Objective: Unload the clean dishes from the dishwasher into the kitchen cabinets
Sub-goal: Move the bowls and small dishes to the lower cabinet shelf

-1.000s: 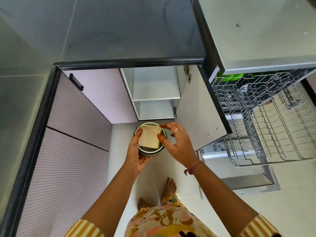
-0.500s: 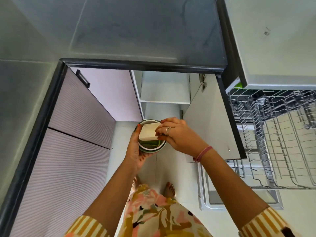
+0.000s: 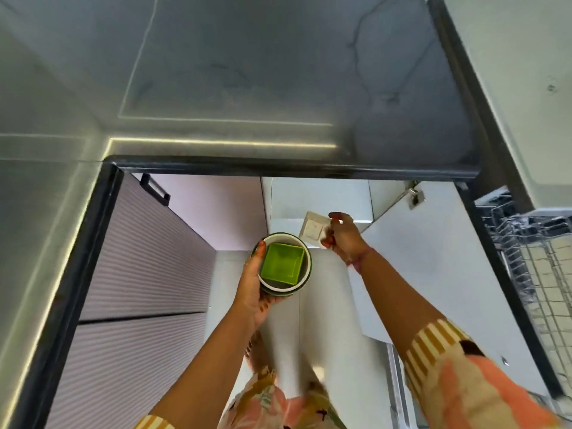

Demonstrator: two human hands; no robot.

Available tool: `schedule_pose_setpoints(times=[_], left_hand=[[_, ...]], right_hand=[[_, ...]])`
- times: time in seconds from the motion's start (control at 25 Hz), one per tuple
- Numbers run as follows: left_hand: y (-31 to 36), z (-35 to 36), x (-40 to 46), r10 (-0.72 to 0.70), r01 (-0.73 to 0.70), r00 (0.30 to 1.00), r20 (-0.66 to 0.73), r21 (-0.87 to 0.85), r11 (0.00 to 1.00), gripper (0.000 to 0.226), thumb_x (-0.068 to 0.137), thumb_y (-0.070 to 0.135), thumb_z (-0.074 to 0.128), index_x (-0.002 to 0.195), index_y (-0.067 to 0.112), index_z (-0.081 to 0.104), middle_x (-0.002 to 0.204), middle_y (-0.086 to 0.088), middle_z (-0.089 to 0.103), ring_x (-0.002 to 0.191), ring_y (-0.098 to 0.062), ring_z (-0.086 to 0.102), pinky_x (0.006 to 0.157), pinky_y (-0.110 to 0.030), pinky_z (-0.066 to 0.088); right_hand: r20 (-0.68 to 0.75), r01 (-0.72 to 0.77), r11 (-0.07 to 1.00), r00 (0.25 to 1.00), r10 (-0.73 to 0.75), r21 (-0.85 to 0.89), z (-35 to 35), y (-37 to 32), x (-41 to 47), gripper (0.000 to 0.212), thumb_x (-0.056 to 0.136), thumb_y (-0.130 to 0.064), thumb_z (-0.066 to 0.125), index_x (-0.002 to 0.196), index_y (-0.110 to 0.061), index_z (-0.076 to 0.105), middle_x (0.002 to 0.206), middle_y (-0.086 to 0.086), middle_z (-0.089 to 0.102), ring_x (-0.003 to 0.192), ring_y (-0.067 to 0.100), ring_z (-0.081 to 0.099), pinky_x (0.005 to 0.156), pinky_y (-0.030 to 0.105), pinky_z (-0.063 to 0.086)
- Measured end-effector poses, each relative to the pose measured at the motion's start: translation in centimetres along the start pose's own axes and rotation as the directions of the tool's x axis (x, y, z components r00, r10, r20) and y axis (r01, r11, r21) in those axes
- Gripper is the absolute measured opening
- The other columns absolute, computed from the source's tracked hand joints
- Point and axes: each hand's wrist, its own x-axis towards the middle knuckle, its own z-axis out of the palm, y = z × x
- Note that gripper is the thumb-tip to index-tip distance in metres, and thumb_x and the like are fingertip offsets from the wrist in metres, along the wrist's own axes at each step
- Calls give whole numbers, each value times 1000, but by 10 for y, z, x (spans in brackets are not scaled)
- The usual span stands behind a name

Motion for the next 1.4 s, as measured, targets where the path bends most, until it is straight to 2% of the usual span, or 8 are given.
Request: schedule_pose_setpoints(times=[0.12, 0.2, 0.36, 0.44, 0.8, 0.96, 1.16, 1.4], left_hand=[[-2, -6, 48, 15, -15, 1000, 11, 31, 999, 52, 84, 54, 60, 126, 23, 60, 119, -14, 66, 103, -33, 65, 70, -44, 57], [-10, -14, 85, 15, -15, 1000, 5, 38, 999, 52, 82, 52, 63, 125, 24, 60, 119, -14, 67, 105, -34, 65, 70, -44, 57], [-37, -34, 156, 27, -33, 998, 62, 91, 995, 51, 84, 52, 60, 126, 24, 59, 121, -14, 65, 109, -36, 63, 71, -43, 57], [-49, -44, 189, 33, -41, 996, 78, 97, 994, 50, 82, 51, 60, 126, 26, 59, 122, -14, 64, 110, -36, 63, 70, -44, 56], [-92, -71, 288, 11, -21, 985, 169, 55, 998, 47, 82, 48, 66, 122, 23, 62, 117, -17, 66, 103, -39, 66, 78, -57, 55], [-106, -77, 316, 11, -26, 982, 189, 81, 996, 47, 81, 47, 67, 120, 22, 61, 115, -19, 66, 99, -41, 67, 79, -60, 53], [-120, -78, 337, 21, -32, 976, 219, 48, 998, 48, 78, 45, 73, 116, 18, 62, 116, -23, 64, 99, -45, 65, 82, -65, 50], [-128, -74, 334, 13, -13, 973, 232, -3, 1000, 49, 78, 47, 72, 113, 14, 61, 114, -24, 64, 102, -45, 63, 88, -63, 49]], right_hand=[[17, -84, 996, 996, 84, 5, 24, 1, 65, 22, 101, -9, 31, 110, -17, 50, 107, 17, 58, 82, 21, 62, 50, 19, 47], [102, -121, 992, 987, 122, -19, 39, 3, 103, 10, 95, -20, 56, 103, -13, 55, 91, 13, 59, 71, 17, 58, 54, 21, 48], [201, 143, 888, 978, -58, -438, 55, 18, 173, 82, 56, -17, 91, 127, -15, 50, 109, 12, 60, 89, 30, 64, 80, 49, 56], [226, 233, 850, 964, -139, -472, 63, 28, 206, 91, 46, -14, 92, 128, -15, 53, 111, 14, 63, 89, 31, 65, 80, 52, 54], [434, 514, 738, 839, -327, -437, 65, 30, 269, 46, 69, -15, 83, 110, -19, 63, 98, -1, 70, 87, 16, 68, 82, 29, 58], [431, 624, 571, 782, -451, -534, 59, 33, 272, 53, 69, -34, 83, 116, -18, 65, 106, 0, 69, 95, 16, 68, 84, 28, 58], [455, 704, 492, 708, -540, -512, 52, 45, 274, 44, 73, -40, 78, 112, -21, 69, 107, -2, 71, 101, 14, 65, 90, 26, 54], [451, 667, 402, 732, -511, -628, 54, 44, 267, 65, 78, -49, 72, 134, -24, 52, 118, -4, 59, 99, 10, 59, 82, 17, 47]])
